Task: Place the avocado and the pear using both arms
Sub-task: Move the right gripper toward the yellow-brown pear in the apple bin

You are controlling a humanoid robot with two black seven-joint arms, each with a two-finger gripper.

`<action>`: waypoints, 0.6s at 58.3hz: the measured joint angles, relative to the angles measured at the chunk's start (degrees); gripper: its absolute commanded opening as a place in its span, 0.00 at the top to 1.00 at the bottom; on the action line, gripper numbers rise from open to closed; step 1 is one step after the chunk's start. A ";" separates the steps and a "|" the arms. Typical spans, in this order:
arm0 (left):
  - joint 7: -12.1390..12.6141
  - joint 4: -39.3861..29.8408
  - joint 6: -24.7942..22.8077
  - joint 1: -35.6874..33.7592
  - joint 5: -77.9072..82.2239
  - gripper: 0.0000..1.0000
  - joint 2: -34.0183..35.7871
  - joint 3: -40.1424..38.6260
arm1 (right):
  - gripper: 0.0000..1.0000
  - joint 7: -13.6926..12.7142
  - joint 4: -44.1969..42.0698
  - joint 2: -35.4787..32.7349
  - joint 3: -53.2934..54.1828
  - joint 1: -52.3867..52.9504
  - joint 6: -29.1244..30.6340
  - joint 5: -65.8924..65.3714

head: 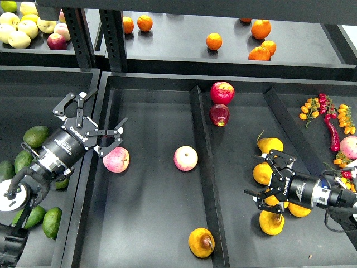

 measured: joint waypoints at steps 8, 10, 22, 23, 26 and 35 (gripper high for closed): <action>0.00 -0.01 0.00 3.68 -3.86 0.01 0.00 0.67 | 0.00 0.00 0.00 -0.07 -4.73 2.96 0.00 -4.07; 0.00 -0.01 0.00 4.49 -5.34 0.01 -0.01 0.89 | 0.00 0.00 0.00 -0.07 -6.23 3.75 0.00 -4.64; 0.00 0.12 0.00 8.50 -13.03 0.01 0.00 1.67 | 0.00 0.01 -0.17 0.37 -15.54 7.91 0.00 -5.40; 0.00 0.12 0.00 8.67 -13.24 0.01 0.00 1.68 | 0.00 0.01 -0.22 0.42 -16.20 8.22 0.00 -5.40; 0.01 0.11 0.00 9.18 -13.72 0.01 -0.01 1.81 | 0.00 0.01 -0.36 0.64 -18.56 9.50 0.00 -5.41; 0.01 -0.03 0.00 9.60 -14.06 0.01 -0.01 2.78 | 0.01 0.01 -1.20 1.52 -24.78 12.51 0.00 -5.41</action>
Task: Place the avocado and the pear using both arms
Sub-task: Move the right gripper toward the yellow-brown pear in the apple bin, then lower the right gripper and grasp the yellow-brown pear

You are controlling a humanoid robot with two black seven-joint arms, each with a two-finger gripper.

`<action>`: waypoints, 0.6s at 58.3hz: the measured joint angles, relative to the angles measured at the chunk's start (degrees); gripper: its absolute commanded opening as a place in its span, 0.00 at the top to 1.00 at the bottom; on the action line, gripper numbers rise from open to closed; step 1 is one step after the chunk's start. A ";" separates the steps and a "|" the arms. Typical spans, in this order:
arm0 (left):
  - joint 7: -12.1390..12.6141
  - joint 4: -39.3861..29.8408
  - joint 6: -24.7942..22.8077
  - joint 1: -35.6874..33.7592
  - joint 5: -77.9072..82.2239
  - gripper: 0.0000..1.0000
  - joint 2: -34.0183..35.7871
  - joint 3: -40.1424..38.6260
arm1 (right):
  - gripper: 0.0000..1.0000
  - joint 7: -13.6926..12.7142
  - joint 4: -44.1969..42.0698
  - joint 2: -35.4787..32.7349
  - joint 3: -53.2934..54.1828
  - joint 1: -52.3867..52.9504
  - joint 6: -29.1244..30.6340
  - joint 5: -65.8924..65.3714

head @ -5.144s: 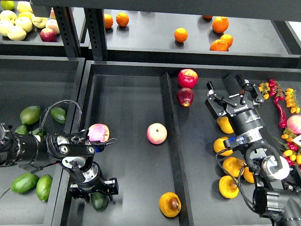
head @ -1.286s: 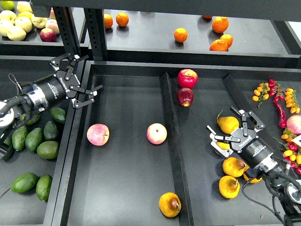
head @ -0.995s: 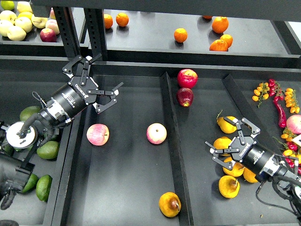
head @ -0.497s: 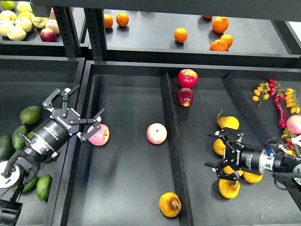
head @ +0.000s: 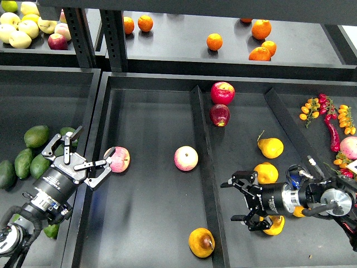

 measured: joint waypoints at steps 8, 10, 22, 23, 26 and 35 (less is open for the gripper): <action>0.01 -0.07 0.00 0.03 -0.01 0.01 0.00 1.03 | 0.01 0.00 -0.50 1.60 -4.19 0.54 0.00 -0.11; 0.01 -0.07 0.00 0.03 -0.01 0.01 0.00 1.17 | 0.01 0.00 -0.61 1.90 -4.92 0.56 0.00 -0.16; 0.00 -0.06 0.00 -0.05 -0.02 0.01 0.00 1.99 | 0.01 0.00 -1.65 3.28 -9.20 0.68 -0.01 -0.75; 0.01 -0.05 0.00 -0.06 -0.02 0.01 0.00 2.16 | 0.01 0.00 -1.67 3.41 -9.45 0.68 -0.01 -0.76; 0.01 0.13 0.00 -0.14 -0.01 0.01 0.00 2.90 | 0.01 0.00 -1.85 3.99 -10.27 0.68 -0.01 -0.84; 0.01 0.46 0.00 -0.30 0.22 0.01 0.00 4.82 | 0.03 0.00 -2.57 5.80 -11.12 0.69 -0.01 -1.42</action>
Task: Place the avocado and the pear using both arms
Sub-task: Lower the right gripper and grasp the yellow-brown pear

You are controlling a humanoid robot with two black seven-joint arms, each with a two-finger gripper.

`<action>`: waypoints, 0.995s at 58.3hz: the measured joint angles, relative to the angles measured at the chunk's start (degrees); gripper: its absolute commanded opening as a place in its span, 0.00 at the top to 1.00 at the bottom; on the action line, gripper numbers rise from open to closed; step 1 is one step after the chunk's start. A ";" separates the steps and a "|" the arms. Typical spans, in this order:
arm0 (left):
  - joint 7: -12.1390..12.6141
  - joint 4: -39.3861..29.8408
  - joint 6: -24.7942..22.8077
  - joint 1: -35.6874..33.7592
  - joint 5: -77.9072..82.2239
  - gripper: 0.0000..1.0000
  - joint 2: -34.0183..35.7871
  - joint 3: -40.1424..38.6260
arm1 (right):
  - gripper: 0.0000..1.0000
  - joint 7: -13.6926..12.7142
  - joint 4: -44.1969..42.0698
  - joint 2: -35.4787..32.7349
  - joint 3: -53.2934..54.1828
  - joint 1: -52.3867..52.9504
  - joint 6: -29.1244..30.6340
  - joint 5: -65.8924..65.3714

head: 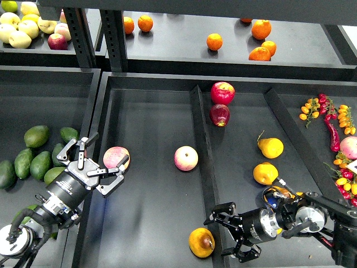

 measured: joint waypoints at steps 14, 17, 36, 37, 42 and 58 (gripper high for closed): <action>0.00 -0.38 0.00 -0.04 0.29 0.01 0.00 1.50 | 0.10 0.00 -2.47 2.57 -0.15 -0.14 0.00 -0.54; 0.00 -0.43 0.00 -0.04 0.29 0.01 0.00 1.50 | 0.13 0.00 -3.03 2.96 -0.16 -0.17 0.00 -0.54; 0.00 -0.45 0.00 -0.03 0.30 0.01 0.00 1.50 | 0.40 0.00 -5.54 5.16 -0.09 -0.34 0.00 -0.10; 0.00 -0.45 0.00 -0.03 0.30 0.01 0.00 1.50 | 0.42 0.00 -5.55 5.18 -0.09 -0.37 0.00 -0.06; 0.00 -0.46 0.00 0.00 0.30 0.00 0.00 1.45 | 0.52 0.00 -5.59 5.21 -0.08 -0.49 0.00 0.30; 0.00 -0.47 0.00 0.06 0.30 0.01 0.00 1.43 | 0.84 0.00 -5.31 4.96 0.03 -0.77 0.00 4.15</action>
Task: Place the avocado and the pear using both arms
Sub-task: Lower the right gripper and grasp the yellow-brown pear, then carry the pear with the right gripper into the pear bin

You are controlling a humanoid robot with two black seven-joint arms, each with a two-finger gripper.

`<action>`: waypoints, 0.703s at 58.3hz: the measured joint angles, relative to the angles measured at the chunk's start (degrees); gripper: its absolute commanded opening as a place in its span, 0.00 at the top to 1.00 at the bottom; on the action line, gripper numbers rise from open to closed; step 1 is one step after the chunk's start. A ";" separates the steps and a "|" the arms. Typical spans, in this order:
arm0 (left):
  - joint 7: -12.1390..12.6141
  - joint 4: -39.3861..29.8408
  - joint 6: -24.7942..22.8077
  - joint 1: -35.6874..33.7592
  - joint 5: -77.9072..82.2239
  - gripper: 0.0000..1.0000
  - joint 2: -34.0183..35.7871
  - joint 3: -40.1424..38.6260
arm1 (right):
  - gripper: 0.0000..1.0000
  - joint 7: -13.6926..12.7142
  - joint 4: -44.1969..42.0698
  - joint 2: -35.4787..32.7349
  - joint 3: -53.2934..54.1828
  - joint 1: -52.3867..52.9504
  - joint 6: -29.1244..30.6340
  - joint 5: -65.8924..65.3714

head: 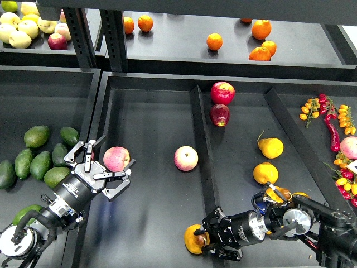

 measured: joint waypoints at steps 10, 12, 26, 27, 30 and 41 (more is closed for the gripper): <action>0.00 0.00 0.00 0.01 0.00 0.01 0.00 -0.02 | 0.84 0.00 0.85 -0.19 0.00 0.06 0.00 1.03; 0.00 0.00 0.00 0.01 0.00 0.01 0.00 -0.02 | 0.84 0.00 1.13 -0.32 0.01 0.16 0.00 1.28; 0.00 0.01 0.00 0.01 0.00 0.01 0.00 -0.03 | 0.84 0.00 4.34 -2.65 1.05 2.88 0.00 5.14; 0.00 0.01 0.00 0.01 0.00 0.01 0.00 -0.03 | 0.84 0.00 4.67 -3.14 1.07 3.27 0.00 5.57; 0.00 0.05 0.00 0.03 0.00 0.01 0.00 -0.03 | 0.84 0.00 5.74 -4.98 1.13 4.66 0.00 6.97; 0.00 0.36 0.00 0.09 0.00 0.01 0.00 -0.03 | 0.84 0.00 9.43 -12.77 1.14 8.83 0.00 11.60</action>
